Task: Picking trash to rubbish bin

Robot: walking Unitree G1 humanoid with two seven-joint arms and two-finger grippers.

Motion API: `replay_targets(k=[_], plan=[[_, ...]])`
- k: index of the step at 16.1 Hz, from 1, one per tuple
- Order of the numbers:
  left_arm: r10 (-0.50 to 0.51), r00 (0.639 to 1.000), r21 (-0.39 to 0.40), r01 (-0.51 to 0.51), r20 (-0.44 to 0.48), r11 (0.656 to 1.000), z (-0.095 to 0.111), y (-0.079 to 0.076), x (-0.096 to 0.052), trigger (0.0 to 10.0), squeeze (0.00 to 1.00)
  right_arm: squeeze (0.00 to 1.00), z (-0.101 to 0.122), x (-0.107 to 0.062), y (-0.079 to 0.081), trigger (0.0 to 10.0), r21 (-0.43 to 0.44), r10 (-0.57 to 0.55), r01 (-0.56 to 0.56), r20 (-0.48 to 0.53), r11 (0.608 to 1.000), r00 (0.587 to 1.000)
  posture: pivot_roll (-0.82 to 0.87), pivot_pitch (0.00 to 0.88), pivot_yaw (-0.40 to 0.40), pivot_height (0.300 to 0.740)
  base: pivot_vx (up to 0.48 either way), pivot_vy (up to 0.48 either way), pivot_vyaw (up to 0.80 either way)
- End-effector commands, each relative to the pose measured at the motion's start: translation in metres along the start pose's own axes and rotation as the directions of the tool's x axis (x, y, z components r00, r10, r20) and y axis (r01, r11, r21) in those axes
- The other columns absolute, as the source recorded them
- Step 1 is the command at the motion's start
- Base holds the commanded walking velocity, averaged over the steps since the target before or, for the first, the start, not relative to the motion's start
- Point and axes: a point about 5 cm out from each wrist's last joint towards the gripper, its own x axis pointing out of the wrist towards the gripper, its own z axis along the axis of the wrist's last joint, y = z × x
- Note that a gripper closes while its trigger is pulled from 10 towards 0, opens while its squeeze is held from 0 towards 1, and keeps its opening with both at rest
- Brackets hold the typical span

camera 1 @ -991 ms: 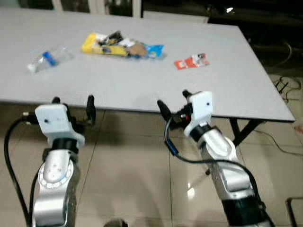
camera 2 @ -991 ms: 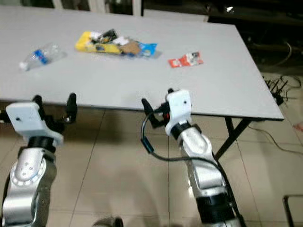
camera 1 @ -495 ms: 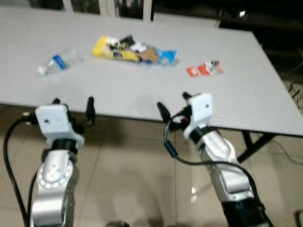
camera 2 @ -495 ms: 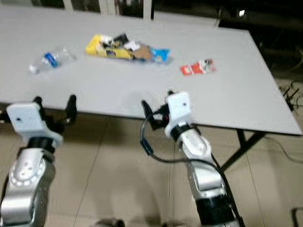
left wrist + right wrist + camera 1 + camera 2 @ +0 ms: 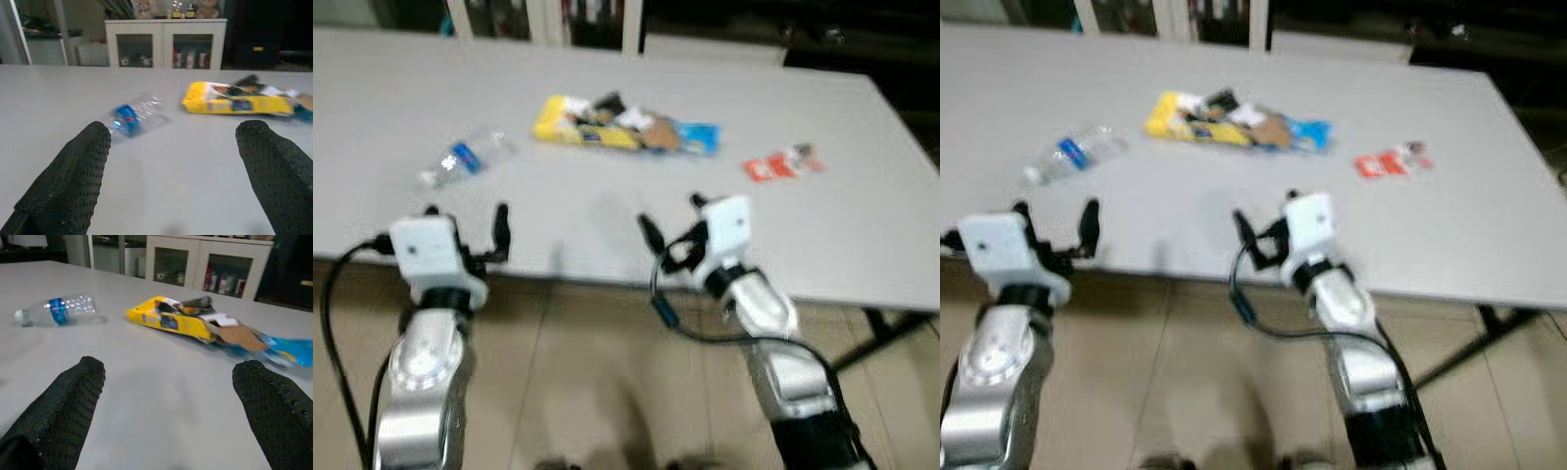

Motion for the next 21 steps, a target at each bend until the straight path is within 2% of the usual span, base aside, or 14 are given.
replay_targets(k=[1, 10, 13, 15, 19, 21], plan=[[-0.019, 1.0, -0.008, 0.019, -0.017, 1.0, -0.003, -0.007, 0.0, 10.0, 0.0, 0.0, 0.001, -0.003, -0.011, 10.0, -0.014, -0.039, 0.039, 0.001, 0.999, 0.999, -0.03, 0.128, -0.028, 0.74, 0.394, 0.274, 0.0], [-0.019, 0.999, -0.004, 0.019, -0.049, 1.0, -0.007, -0.006, -0.002, 10.0, 0.0, 0.0, -0.002, -0.004, -0.01, 10.0, -0.013, -0.04, 0.04, -0.007, 0.999, 0.999, -0.03, 0.136, -0.027, 0.74, 0.393, 0.273, 0.0], [-0.021, 0.994, 0.004, 0.022, -0.11, 1.0, -0.016, -0.003, 0.0, 10.0, 0.0, 0.0, -0.002, -0.004, -0.011, 10.0, -0.014, -0.042, 0.042, -0.011, 0.999, 0.999, -0.03, 0.136, -0.027, 0.74, 0.388, 0.275, 0.0], [-0.05, 0.987, 0.009, 0.052, -0.151, 0.999, -0.021, -0.002, 0.001, 10.0, 0.0, 0.0, -0.002, -0.004, -0.01, 10.0, -0.011, -0.041, 0.041, -0.013, 0.999, 0.999, -0.03, 0.136, -0.027, 0.74, 0.0, 0.0, 0.0], [-0.076, 0.985, 0.009, 0.079, -0.156, 0.997, -0.021, -0.003, 0.002, 10.0, 0.0, 0.0, -0.003, -0.004, -0.008, 10.0, 0.005, -0.04, 0.04, -0.018, 0.999, 0.999, -0.03, 0.136, -0.027, 0.74, 0.0, 0.0, 0.0], [-0.081, 0.983, 0.008, 0.084, -0.162, 0.996, -0.021, -0.003, 0.002, 10.0, 0.0, 0.0, -0.003, -0.004, -0.008, 10.0, 0.007, -0.039, 0.039, -0.019, 0.999, 0.999, -0.03, 0.136, -0.027, 0.74, 0.0, 0.0, -0.68]])
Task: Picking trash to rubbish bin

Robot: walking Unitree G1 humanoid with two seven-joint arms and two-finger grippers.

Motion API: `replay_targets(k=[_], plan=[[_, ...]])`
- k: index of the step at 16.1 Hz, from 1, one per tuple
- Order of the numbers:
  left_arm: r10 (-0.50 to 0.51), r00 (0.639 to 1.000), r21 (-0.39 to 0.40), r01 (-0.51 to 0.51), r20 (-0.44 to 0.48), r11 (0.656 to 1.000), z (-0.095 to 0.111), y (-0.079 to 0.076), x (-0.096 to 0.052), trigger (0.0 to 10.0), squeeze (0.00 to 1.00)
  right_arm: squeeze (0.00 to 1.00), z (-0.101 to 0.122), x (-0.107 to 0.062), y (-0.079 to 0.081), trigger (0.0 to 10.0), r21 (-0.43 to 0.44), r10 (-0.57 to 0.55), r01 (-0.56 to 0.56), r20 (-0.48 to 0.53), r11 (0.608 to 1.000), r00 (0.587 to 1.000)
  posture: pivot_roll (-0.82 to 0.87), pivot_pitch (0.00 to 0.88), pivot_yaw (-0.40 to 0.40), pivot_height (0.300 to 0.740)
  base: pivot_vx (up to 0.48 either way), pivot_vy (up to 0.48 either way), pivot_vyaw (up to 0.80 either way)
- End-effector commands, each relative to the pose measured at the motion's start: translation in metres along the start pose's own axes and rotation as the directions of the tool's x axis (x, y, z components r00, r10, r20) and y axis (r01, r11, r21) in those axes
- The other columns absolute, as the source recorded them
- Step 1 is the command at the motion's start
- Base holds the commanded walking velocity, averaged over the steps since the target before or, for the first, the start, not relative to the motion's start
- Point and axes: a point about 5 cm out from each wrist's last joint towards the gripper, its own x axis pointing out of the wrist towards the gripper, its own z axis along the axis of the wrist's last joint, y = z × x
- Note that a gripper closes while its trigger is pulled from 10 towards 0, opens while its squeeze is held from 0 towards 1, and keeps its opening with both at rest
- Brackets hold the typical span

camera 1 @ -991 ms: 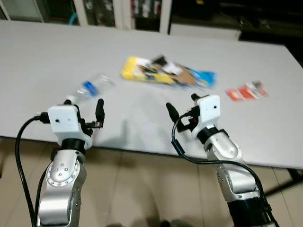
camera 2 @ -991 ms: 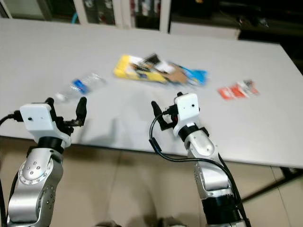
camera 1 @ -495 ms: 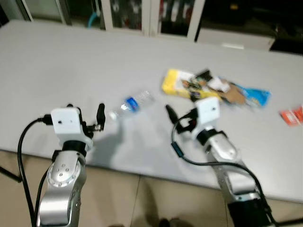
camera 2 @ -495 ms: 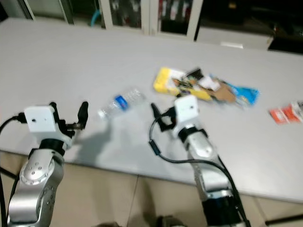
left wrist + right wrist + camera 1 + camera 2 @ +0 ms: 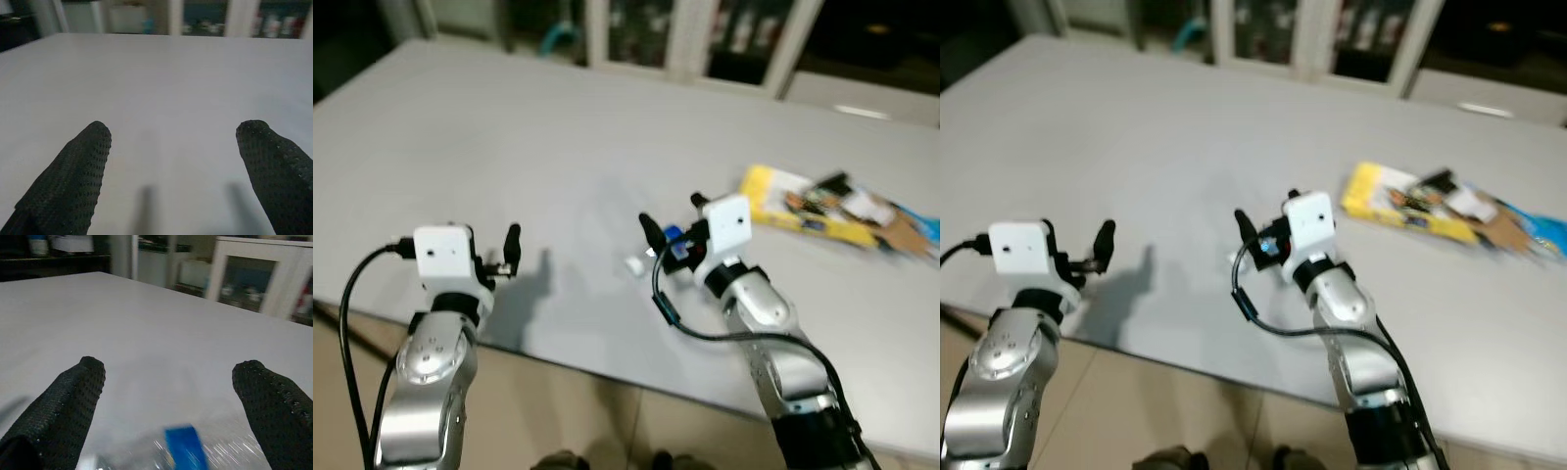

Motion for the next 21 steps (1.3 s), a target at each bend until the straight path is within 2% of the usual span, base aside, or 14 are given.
replay_targets(k=[1, 10, 15, 18, 21], plan=[[-0.034, 0.999, -0.008, 0.034, -0.016, 0.999, -0.001, -0.005, 0.0, 10.0, 0.0, 0.0, -0.002, -0.004, -0.006, 10.0, 0.006, -0.023, 0.023, -0.01, 1.0, 1.0, -0.03, 0.136, -0.027, 0.74, 0.0, 0.0, -0.8], [-0.06, 0.997, -0.012, 0.06, -0.045, 0.998, -0.004, -0.003, 0.004, 10.0, 0.0, 0.0, -0.002, -0.004, -0.006, 10.0, -0.011, -0.021, 0.021, -0.018, 1.0, 1.0, -0.03, 0.139, -0.029, 0.74, 0.0, 0.0, -0.8], [-0.052, 0.996, 0.002, 0.053, -0.068, 0.999, -0.004, 0.007, 0.008, 10.0, 0.0, 0.0, -0.002, -0.004, -0.006, 10.0, -0.014, -0.017, 0.017, -0.026, 1.0, 1.0, -0.03, 0.145, -0.031, 0.74, 0.0, 0.0, -0.8], [-0.057, 0.996, 0.006, 0.058, -0.072, 0.998, -0.004, 0.008, 0.008, 10.0, 0.0, 0.0, -0.006, -0.004, -0.009, 10.0, -0.012, -0.005, 0.004, -0.07, 1.0, 0.998, -0.03, 0.145, -0.032, 0.74, 0.0, 0.0, -0.8], [-0.069, 0.995, 0.007, 0.069, -0.071, 0.998, -0.002, 0.008, 0.01, 10.0, 0.0, 0.0, -0.013, -0.004, -0.018, 10.0, 0.011, -0.01, 0.012, -0.137, 1.0, 0.991, -0.03, 0.145, -0.032, 0.74, 0.0, 0.0, -0.8]])
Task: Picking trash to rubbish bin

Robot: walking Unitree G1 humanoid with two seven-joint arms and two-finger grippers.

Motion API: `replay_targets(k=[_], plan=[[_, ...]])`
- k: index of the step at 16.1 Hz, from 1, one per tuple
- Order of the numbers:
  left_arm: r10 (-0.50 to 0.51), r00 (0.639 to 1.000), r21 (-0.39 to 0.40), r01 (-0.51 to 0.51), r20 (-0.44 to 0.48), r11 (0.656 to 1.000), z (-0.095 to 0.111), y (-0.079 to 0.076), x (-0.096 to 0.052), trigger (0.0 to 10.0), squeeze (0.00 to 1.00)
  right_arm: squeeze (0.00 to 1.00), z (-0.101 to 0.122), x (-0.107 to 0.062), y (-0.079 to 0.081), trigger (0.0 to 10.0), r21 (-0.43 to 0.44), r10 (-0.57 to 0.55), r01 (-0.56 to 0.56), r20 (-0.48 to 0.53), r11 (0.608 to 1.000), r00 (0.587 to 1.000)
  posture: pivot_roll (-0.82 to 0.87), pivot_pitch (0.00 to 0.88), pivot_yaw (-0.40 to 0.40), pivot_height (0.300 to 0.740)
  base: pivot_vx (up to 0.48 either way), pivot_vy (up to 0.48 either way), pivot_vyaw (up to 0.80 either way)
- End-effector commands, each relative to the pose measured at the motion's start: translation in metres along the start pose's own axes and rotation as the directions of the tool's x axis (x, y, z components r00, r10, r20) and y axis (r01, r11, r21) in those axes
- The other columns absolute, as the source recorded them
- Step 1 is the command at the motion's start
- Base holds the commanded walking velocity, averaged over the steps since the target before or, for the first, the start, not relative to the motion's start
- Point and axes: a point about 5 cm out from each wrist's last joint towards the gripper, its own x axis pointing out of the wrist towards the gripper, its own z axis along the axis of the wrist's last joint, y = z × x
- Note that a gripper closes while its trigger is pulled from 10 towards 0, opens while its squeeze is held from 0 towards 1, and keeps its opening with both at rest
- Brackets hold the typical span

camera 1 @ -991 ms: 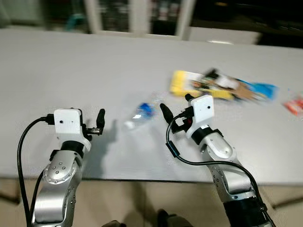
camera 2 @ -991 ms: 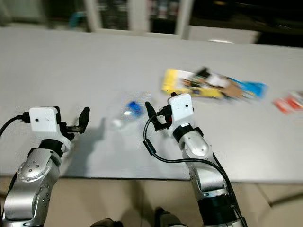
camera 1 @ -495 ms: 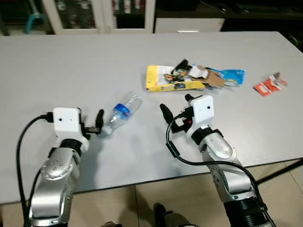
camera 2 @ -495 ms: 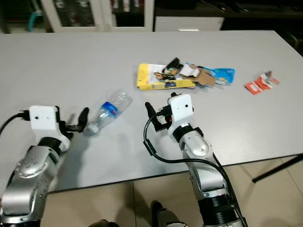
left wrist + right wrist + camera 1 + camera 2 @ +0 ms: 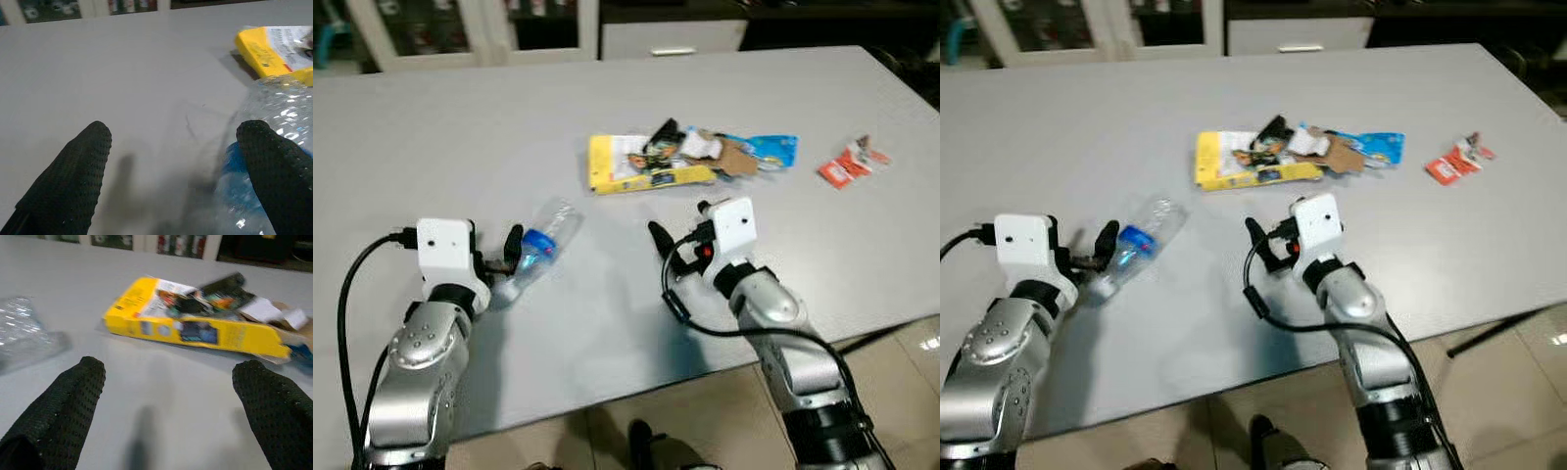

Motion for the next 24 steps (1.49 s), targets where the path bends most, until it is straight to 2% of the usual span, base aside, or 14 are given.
replay_targets(k=[1, 6, 10, 13, 16, 19, 24], plan=[[-0.022, 1.0, -0.005, 0.022, -0.019, 1.0, -0.002, -0.002, 0.001, 10.0, 0.0, 0.0, -0.008, -0.002, -0.003, 10.0, 0.025, 0.01, -0.008, -0.051, 1.0, 0.999, -0.03, 0.145, -0.032, 0.74, 0.0, 0.0, -0.8], [-0.058, 0.998, 0.008, 0.058, -0.032, 0.998, -0.001, -0.001, 0.002, 10.0, 0.0, 0.0, -0.012, -0.003, 0.003, 10.0, 0.093, 0.127, -0.115, -0.131, 0.989, 0.983, -0.04, 0.142, -0.036, 0.74, 0.0, 0.0, -0.11], [-0.08, 0.996, 0.017, 0.081, -0.044, 0.997, -0.001, -0.002, 0.002, 10.0, 0.0, 0.0, -0.01, -0.009, -0.018, 10.0, 0.09, 0.242, -0.229, -0.19, 0.969, 0.951, -0.04, 0.147, -0.035, 0.74, 0.0, 0.0, 0.0], [-0.129, 0.99, 0.026, 0.13, -0.061, 0.991, 0.001, -0.002, 0.003, 10.0, 0.0, 0.0, -0.002, -0.012, -0.021, 10.0, 0.115, 0.361, -0.343, -0.209, 0.932, 0.909, -0.04, 0.151, -0.035, 0.74, 0.0, 0.0, 0.0], [-0.184, 0.979, 0.028, 0.187, -0.086, 0.982, 0.0, -0.003, 0.001, 10.0, 0.0, 0.0, -0.003, -0.013, -0.021, 10.0, 0.111, 0.384, -0.368, -0.217, 0.923, 0.898, -0.04, 0.151, -0.035, 0.74, 0.0, 0.0, 0.0], [-0.304, 0.942, 0.032, 0.312, -0.142, 0.95, -0.007, -0.014, -0.002, 10.0, 0.0, 0.0, -0.007, -0.014, -0.015, 10.0, 0.105, 0.406, -0.392, -0.233, 0.914, 0.884, -0.04, 0.156, -0.031, 0.74, 0.0, 0.0, 0.0], [-0.392, 0.898, 0.039, 0.407, -0.199, 0.913, -0.012, -0.021, -0.002, 10.0, 0.0, 0.0, -0.006, -0.014, -0.015, 10.0, 0.088, 0.407, -0.398, -0.234, 0.913, 0.883, -0.04, 0.16, -0.029, 0.74, 0.0, 0.0, 0.0]])
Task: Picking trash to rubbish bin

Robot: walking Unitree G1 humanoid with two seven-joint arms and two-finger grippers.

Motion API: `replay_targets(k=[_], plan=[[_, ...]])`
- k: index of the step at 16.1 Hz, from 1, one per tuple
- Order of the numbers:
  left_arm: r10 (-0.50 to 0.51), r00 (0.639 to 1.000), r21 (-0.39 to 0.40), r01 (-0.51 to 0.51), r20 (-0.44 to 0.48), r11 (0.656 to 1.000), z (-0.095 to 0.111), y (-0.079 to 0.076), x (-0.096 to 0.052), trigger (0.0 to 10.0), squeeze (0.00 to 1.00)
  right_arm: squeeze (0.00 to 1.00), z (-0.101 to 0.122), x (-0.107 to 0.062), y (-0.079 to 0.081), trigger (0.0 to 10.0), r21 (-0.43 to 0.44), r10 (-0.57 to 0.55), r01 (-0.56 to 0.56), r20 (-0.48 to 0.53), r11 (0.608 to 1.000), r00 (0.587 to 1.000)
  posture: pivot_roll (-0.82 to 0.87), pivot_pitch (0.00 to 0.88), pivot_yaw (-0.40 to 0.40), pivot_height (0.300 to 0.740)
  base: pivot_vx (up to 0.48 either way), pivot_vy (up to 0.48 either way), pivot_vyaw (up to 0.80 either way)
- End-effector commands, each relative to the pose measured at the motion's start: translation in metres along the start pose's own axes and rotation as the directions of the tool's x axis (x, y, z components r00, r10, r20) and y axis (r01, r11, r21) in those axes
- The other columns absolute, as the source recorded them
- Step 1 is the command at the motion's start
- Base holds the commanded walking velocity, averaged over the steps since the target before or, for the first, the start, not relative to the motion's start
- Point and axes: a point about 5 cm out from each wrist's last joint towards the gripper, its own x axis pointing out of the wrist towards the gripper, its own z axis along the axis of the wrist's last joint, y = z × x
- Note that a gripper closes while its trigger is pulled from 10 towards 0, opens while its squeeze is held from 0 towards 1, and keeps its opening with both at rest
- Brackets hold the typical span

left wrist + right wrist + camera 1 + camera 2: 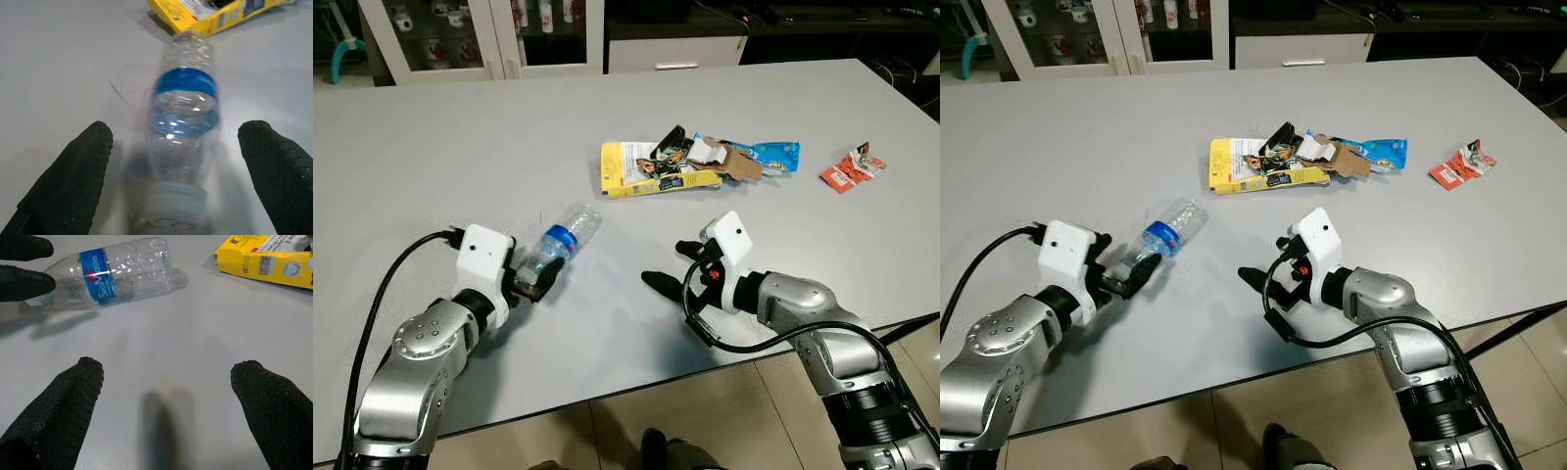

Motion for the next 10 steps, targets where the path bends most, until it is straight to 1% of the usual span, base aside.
replay_targets(k=[1, 4, 10], plan=[[-0.043, 0.998, 0.009, 0.043, -0.037, 0.999, -0.005, -0.003, 0.0, 10.0, 0.0, 0.0, 0.005, -0.004, -0.001, 10.0, -0.027, 0.001, -0.001, 0.011, 1.0, 1.0, -0.05, 0.162, -0.027, 0.74, 0.0, 0.0, 0.0], [-0.078, 0.993, -0.007, 0.078, -0.093, 0.997, -0.012, -0.002, 0.0, 10.0, 0.0, 0.0, 0.003, -0.005, 0.002, 10.0, -0.029, 0.005, -0.005, 0.011, 1.0, 1.0, -0.05, 0.164, -0.025, 0.74, 0.0, 0.0, 0.0], [0.006, 0.99, -0.044, -0.012, -0.138, 0.999, -0.032, 0.017, 0.005, 10.0, 0.0, 0.0, 0.0, -0.004, 0.006, 10.0, -0.026, 0.013, -0.012, 0.008, 1.0, 1.0, -0.05, 0.171, -0.026, 0.74, 0.0, 0.0, 0.0]])
